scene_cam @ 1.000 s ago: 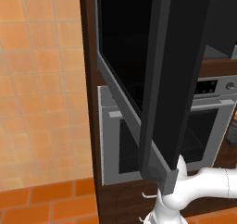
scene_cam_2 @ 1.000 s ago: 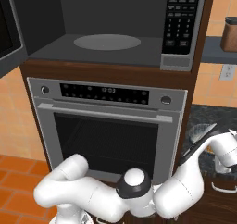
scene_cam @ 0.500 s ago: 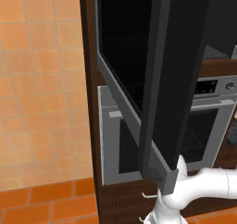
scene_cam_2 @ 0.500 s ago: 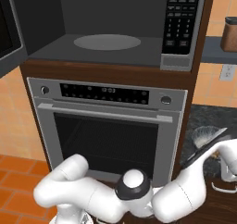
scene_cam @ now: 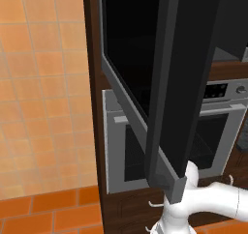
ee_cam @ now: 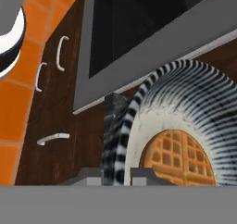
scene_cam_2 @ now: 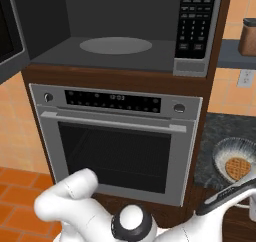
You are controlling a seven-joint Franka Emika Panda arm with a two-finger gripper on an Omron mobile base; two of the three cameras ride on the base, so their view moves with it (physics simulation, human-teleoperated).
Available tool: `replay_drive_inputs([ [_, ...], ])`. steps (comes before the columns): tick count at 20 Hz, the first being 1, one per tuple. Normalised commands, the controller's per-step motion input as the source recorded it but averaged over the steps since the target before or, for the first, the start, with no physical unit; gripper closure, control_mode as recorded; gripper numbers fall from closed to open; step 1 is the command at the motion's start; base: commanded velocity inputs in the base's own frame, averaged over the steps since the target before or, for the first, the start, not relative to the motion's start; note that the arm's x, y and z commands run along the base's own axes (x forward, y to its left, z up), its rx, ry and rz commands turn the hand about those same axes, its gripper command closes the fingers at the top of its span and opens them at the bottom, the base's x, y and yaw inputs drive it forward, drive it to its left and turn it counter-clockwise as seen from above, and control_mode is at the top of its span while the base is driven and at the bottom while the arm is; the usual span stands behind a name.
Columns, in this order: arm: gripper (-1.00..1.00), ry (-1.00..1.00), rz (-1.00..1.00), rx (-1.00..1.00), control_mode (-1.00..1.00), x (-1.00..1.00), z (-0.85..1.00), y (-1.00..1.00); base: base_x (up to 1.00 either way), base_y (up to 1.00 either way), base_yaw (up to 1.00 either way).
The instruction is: Open the microwave, place the bowl with waffle inside the microwave, then close the microwave door and turn it on.
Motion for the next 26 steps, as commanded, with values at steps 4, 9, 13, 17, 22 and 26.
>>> replay_drive_inputs([
  [4,1.0,-0.21,-0.05,-0.08,-1.0,-0.55,0.5,0.62,0.0,0.0,0.0],
  [9,1.0,-0.13,-0.07,-0.08,-1.0,-0.09,0.56,0.6,0.0,0.0,0.0],
  [13,1.0,-0.11,-0.01,-0.07,-1.0,-0.01,0.52,0.68,0.0,0.0,0.0],
  [17,1.0,-0.12,0.0,-0.04,-1.0,-0.01,0.48,0.61,0.0,0.0,0.0],
  [22,1.0,-0.14,0.0,-0.05,-1.0,-0.08,0.53,0.61,0.0,0.0,0.0],
  [26,1.0,-0.14,0.0,-0.08,-1.0,-0.29,0.48,0.5,0.0,0.0,0.0],
])
